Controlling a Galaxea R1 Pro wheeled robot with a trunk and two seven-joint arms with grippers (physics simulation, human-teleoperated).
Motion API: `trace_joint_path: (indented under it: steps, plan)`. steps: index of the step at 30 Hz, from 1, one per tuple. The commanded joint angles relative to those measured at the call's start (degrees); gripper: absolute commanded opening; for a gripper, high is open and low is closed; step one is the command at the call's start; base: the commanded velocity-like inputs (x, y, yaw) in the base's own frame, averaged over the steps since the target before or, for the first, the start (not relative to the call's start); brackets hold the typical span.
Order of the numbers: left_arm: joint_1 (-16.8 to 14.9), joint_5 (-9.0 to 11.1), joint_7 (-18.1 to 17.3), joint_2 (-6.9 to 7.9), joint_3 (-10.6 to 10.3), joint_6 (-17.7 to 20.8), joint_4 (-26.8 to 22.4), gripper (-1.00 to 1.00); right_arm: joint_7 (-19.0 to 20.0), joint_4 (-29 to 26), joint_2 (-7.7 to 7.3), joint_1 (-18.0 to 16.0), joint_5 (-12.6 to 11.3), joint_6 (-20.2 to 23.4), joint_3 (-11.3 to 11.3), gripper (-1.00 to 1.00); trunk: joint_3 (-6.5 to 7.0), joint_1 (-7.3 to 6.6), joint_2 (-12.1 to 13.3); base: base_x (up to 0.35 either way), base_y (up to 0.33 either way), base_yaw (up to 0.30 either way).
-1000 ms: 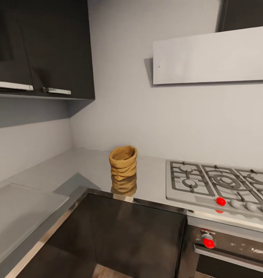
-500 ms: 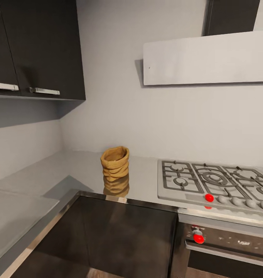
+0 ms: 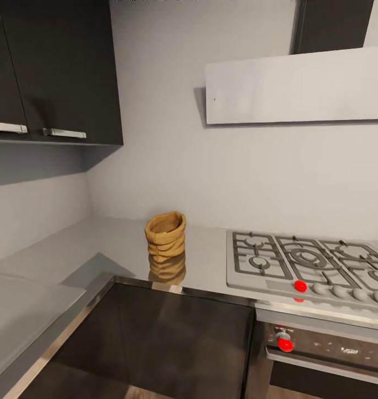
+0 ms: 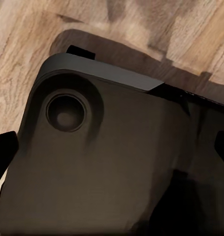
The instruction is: In the kitchen, take the popcorn bag from the countertop, put it into the microwave, and heat it until the popcorn is cooked so the cooked popcorn ends up inside the bag.
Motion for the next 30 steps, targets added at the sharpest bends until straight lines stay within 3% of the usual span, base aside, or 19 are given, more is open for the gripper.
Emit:
trace_joint_path:
  steps: [1, 30]
  plan:
    - [0.0, 0.1, 0.1, -0.03, 0.3, -0.1, 0.0, 1.00, 0.1, 0.2, -0.03, -0.1, 0.6, -0.3, -0.3, 1.00, 0.12, -0.23, 0.4, 0.000, 0.000, 0.000]
    - [0.0, 0.0, 0.0, -0.03, 0.2, -0.1, -0.1, 1.00, 0.1, 0.2, 0.03, -0.1, 0.5, 0.0, -0.3, 1.00, 5.33, -6.60, 12.0, 0.000, 0.000, 0.000]
